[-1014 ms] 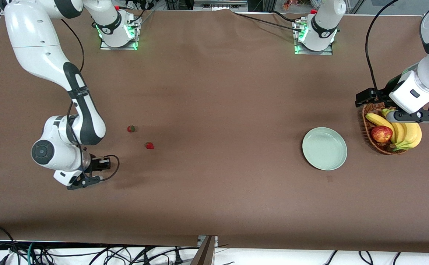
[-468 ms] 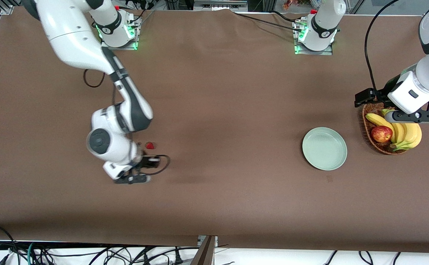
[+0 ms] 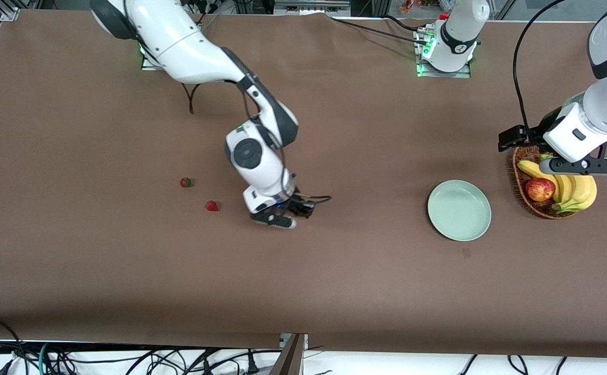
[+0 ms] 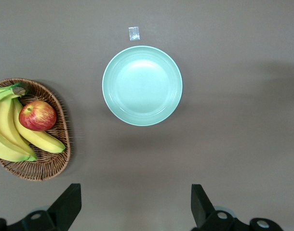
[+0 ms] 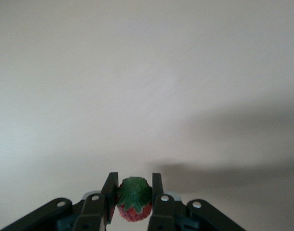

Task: Collect all strawberries into plate
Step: 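Carry the strawberry with the right gripper and set it down mid-table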

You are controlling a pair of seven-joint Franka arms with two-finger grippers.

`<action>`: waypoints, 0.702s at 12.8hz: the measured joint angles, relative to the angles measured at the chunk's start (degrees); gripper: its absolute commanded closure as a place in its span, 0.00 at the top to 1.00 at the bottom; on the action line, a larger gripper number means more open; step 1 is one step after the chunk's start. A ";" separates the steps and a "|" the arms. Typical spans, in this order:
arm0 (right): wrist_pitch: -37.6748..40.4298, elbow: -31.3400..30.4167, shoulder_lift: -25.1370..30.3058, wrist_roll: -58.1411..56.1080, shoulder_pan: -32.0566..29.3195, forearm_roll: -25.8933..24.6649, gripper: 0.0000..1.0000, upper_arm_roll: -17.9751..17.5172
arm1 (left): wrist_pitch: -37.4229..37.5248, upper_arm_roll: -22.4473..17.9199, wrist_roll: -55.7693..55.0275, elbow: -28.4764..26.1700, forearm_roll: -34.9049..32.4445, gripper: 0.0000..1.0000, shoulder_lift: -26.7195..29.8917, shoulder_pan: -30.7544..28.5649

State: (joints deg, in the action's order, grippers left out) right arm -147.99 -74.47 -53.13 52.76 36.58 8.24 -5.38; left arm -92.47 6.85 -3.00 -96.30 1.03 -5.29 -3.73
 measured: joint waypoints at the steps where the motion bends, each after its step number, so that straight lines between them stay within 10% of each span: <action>1: -2.12 0.79 -0.70 4.22 2.01 0.03 0.21 -0.04 | 0.15 0.12 0.00 0.00 0.00 1.00 -0.23 0.00; 4: -10.78 1.24 -2.61 15.05 7.75 0.10 0.22 -0.08 | 0.21 1.40 -0.22 0.00 0.00 1.00 -1.46 0.12; 8: -20.31 1.37 -5.76 21.93 11.40 0.15 0.99 -0.03 | 0.21 1.71 -0.28 0.00 0.00 1.00 -2.55 0.49; 9: -20.41 1.52 -5.88 22.78 11.38 0.15 0.99 0.08 | 0.21 1.72 -0.28 0.00 0.00 1.00 -2.62 0.55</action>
State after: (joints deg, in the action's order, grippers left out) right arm -168.40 -72.95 -59.01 75.54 47.96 8.39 -5.31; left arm -92.26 8.57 -3.28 -96.29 1.03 -7.90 -3.18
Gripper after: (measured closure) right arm 0.524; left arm 0.000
